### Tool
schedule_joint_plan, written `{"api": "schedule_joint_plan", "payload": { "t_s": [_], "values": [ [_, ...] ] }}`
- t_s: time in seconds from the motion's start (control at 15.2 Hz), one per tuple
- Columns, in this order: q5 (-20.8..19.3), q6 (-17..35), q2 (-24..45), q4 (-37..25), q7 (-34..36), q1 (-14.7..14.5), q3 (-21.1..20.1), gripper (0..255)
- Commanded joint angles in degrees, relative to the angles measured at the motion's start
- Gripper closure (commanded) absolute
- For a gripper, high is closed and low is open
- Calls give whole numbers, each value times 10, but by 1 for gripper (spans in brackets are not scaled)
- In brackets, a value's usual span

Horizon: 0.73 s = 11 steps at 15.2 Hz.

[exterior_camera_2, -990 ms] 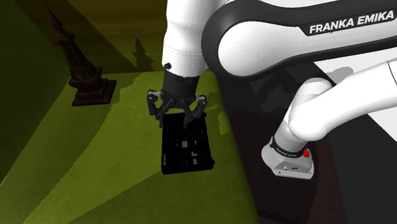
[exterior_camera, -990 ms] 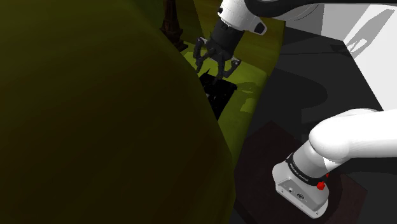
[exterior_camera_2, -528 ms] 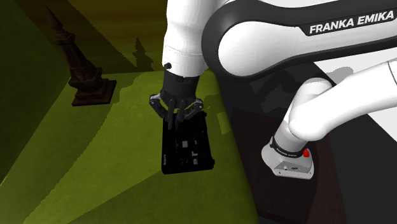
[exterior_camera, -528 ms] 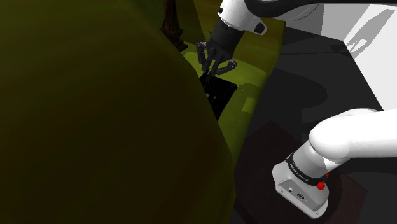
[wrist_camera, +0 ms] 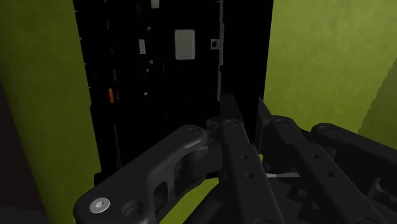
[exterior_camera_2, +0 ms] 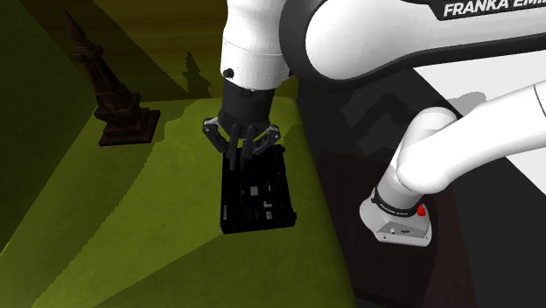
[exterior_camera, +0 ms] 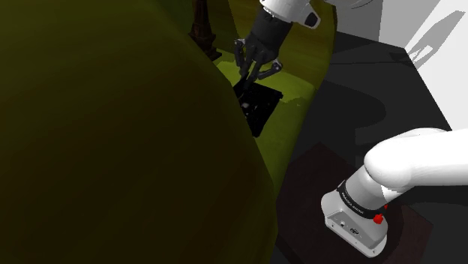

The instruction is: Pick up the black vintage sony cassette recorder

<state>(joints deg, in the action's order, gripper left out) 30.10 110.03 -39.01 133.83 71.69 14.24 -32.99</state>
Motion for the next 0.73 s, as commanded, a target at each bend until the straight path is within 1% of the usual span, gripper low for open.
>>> {"api": "schedule_joint_plan", "payload": {
  "t_s": [0.0,0.53,0.66],
  "values": [
    [-5,-14,2,-17,4,2,3,255],
    [-21,-70,9,-80,17,9,19,255],
    [-22,-71,9,-82,17,10,19,255]
  ]
}}
